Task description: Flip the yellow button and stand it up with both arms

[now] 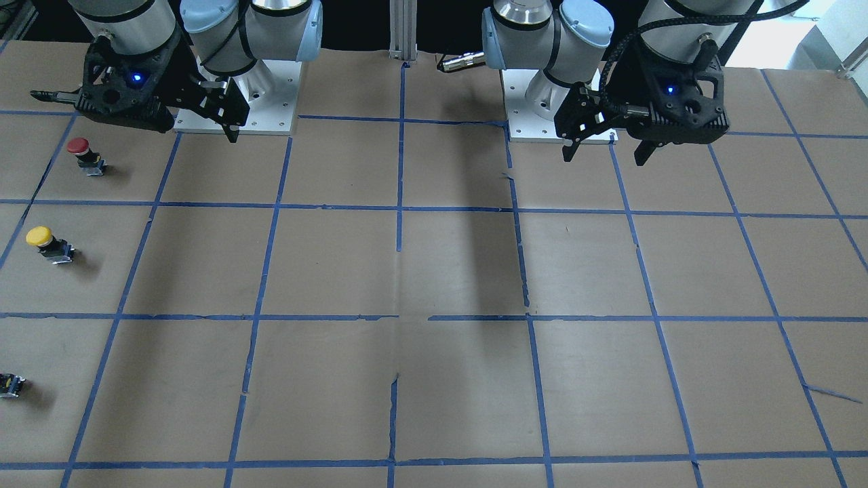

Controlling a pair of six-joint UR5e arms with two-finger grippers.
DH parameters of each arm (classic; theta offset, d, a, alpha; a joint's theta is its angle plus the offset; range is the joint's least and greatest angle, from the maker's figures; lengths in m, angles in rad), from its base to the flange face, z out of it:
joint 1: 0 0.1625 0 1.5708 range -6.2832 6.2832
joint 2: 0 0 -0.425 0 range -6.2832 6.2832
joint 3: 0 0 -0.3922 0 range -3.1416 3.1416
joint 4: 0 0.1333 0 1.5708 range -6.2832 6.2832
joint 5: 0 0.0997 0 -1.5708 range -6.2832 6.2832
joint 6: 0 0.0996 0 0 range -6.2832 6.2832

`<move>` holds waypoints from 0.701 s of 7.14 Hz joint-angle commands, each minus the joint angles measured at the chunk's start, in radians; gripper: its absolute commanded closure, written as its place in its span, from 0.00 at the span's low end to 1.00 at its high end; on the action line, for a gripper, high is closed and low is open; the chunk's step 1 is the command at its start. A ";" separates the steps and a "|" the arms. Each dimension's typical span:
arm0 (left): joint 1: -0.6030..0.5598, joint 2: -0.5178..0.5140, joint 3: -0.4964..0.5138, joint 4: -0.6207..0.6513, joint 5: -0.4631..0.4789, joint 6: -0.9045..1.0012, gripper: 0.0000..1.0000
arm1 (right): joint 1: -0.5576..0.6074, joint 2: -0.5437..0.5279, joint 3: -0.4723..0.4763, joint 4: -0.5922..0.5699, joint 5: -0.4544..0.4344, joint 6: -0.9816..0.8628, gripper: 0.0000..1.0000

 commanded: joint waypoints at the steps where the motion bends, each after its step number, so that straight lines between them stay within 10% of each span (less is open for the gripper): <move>1: 0.002 0.001 0.003 -0.001 0.001 0.001 0.00 | 0.000 0.004 0.007 -0.011 0.022 0.002 0.00; 5: 0.003 -0.002 0.002 0.008 -0.002 0.000 0.00 | -0.001 -0.003 0.007 -0.004 0.011 0.004 0.00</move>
